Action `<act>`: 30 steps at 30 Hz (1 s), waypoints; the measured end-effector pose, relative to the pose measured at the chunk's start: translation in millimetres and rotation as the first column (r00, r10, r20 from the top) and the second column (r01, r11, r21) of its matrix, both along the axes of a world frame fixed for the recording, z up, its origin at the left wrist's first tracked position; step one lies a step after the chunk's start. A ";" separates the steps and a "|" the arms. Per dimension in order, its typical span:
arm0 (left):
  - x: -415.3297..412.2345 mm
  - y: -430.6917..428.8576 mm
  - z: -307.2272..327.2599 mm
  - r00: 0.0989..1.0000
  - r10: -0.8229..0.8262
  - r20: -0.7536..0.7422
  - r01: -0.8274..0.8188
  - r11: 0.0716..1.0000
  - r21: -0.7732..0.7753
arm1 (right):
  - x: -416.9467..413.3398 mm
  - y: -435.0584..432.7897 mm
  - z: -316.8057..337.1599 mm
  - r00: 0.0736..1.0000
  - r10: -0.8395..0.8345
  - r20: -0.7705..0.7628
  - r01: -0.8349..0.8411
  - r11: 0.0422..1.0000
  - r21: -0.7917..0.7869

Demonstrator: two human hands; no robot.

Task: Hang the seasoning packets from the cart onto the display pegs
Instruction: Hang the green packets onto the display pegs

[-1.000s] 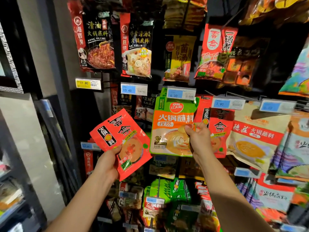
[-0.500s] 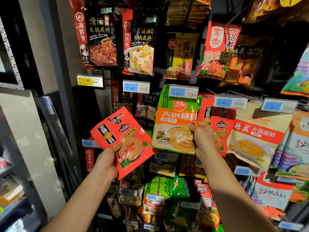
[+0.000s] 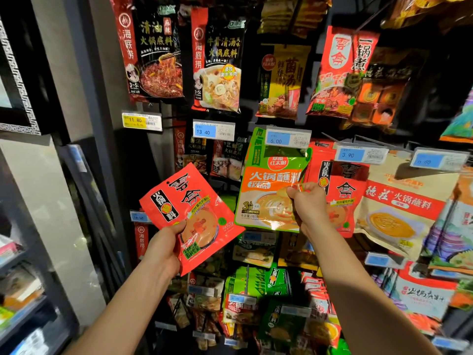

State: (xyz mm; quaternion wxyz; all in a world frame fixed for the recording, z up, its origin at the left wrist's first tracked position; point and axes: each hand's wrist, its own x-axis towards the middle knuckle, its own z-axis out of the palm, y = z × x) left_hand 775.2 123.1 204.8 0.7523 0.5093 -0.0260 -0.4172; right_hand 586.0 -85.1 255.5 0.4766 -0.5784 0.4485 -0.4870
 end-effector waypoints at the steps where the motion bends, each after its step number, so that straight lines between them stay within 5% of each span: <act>1: 0.6 -0.1 -0.6 1.000 0.002 0.005 -0.002 1.000 0.004 | 1.3 -1.2 -1.6 0.999 -0.010 -0.033 0.009 1.000 -0.023; 7: 2.8 -2.9 -5.6 1.000 -0.002 0.017 0.001 1.000 0.008 | 7.2 -15.9 -5.3 0.943 -0.128 -0.307 0.072 0.979 -0.190; 18: -7.8 -15.4 -5.4 0.999 -0.051 0.014 0.050 0.998 0.028 | 21.5 -22.2 -9.7 0.742 -0.160 -0.651 0.027 0.977 -0.210; 22: -16.2 -24.1 -10.0 0.989 -0.076 0.127 0.078 0.997 -0.005 | -9.2 -7.4 -30.9 0.839 -0.112 -0.532 -0.019 0.972 -0.235; 25: -37.2 -37.5 -2.4 0.961 -0.162 0.225 0.174 0.984 -0.033 | -35.4 8.5 -32.4 0.968 0.096 -0.234 -0.130 0.982 -0.135; 28: -70.2 -58.5 9.4 0.899 -0.292 0.327 0.315 0.949 -0.018 | -60.5 21.9 -29.4 0.922 0.388 0.012 -0.388 0.918 0.078; 30: -93.1 -76.2 13.2 0.851 -0.363 0.379 0.383 0.923 0.023 | -79.5 21.5 -36.8 0.925 0.378 0.027 -0.379 0.922 0.083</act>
